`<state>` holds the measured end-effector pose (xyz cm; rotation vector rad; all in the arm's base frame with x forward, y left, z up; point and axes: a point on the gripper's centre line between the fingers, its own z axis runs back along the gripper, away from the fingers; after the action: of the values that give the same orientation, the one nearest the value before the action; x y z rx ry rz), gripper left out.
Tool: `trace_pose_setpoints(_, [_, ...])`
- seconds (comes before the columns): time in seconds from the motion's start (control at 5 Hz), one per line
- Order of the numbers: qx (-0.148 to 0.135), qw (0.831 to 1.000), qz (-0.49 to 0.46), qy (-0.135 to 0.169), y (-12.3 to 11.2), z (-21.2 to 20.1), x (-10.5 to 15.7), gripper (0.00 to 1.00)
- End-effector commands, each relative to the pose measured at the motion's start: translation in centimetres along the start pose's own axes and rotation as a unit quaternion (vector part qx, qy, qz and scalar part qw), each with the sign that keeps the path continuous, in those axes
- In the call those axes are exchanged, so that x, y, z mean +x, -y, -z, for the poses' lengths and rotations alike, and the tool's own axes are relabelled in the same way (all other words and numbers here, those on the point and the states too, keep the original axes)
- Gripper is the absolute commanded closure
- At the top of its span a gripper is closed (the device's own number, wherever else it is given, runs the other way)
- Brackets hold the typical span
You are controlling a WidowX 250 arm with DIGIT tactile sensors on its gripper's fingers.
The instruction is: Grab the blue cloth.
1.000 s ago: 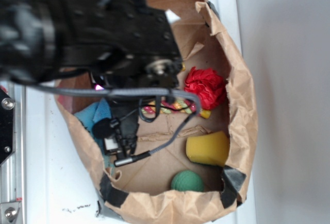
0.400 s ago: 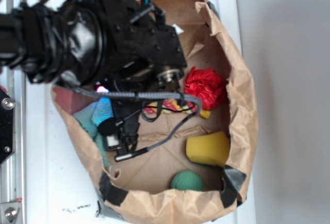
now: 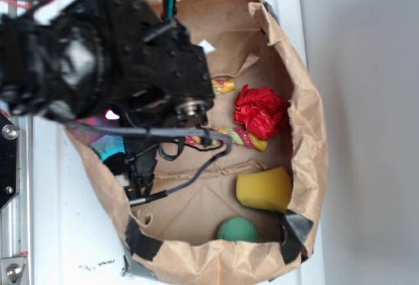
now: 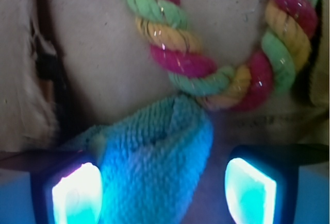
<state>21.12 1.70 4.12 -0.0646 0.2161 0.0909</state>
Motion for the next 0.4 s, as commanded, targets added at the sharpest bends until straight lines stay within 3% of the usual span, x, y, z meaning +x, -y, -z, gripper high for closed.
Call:
trace_pose_setpoints(0.0, [0.001,0.998,-0.001,0.057,-0.46,-2.31,-0.33,1.0])
trace_pose_setpoints(0.2, [-0.001,0.998,-0.001,0.066,-0.56,-2.55,-0.59,1.0])
